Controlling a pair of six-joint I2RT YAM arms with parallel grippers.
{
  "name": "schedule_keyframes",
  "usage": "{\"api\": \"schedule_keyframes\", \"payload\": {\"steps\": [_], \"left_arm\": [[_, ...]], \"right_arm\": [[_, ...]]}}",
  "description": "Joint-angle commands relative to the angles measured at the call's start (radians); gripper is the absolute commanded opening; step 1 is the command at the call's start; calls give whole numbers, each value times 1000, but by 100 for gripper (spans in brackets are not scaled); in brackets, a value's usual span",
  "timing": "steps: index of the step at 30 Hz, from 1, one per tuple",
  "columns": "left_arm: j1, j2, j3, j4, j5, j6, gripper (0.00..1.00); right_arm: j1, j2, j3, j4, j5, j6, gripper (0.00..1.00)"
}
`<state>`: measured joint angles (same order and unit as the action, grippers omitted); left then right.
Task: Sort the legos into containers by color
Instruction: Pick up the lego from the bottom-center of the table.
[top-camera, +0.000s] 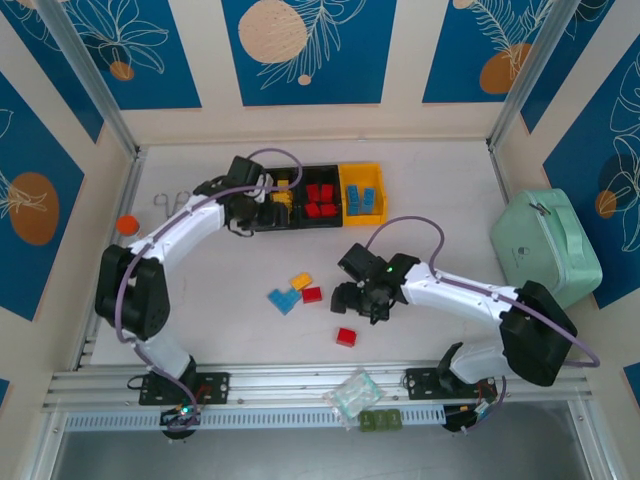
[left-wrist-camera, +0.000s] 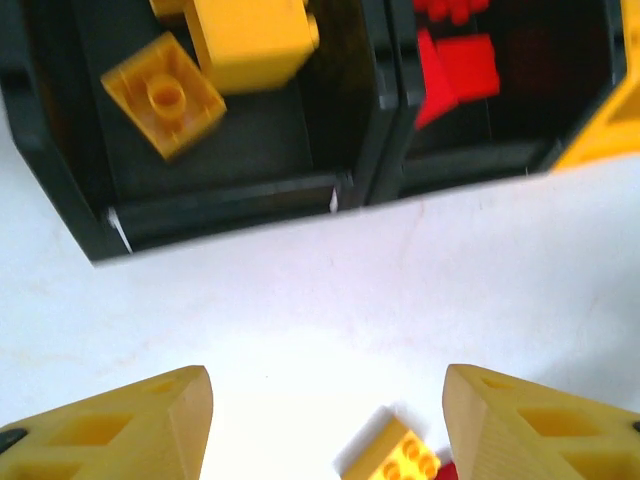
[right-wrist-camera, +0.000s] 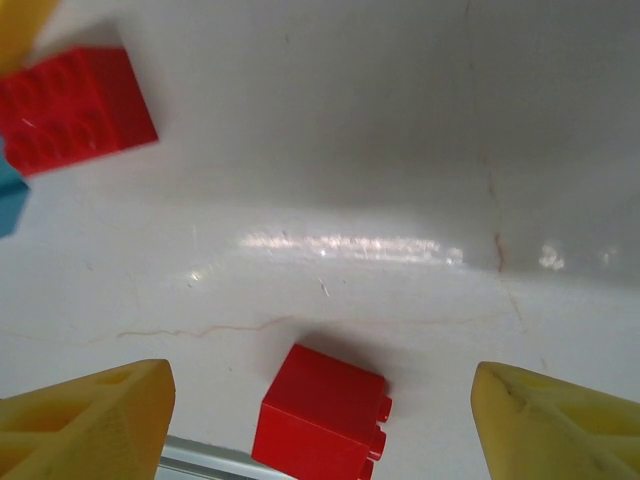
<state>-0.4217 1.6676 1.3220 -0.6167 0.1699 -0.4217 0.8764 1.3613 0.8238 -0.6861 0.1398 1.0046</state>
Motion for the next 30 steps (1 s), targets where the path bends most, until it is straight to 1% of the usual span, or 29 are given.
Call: {"api": "schedule_keyframes", "payload": {"steps": [1,9,13,15,17,20,23,25,30], "left_arm": [[-24,-89,-86,29,80,-17,62],[-64,-235,-310,50,148,-57,63],[-78,-299,-416,68,153,-101,63],[-81,-325,-459,84,152,-122,63],[-83,-339,-489,94,149,-140,64],[-90,-347,-510,104,147,-156,64],[-100,-349,-518,112,141,-169,63],[-108,-349,-520,117,137,-176,63],[-133,-351,-520,125,128,-193,63]], "right_arm": [[38,37,20,-44,-45,44,78],[74,116,30,-46,-89,37,77],[86,177,38,-39,-122,23,74],[91,202,47,-35,-132,15,69],[93,217,58,-38,-133,6,58],[94,212,69,-49,-108,2,48],[89,192,82,-63,-72,-1,41],[80,173,91,-65,-59,-8,38],[36,146,147,-99,-20,-66,37]]}}
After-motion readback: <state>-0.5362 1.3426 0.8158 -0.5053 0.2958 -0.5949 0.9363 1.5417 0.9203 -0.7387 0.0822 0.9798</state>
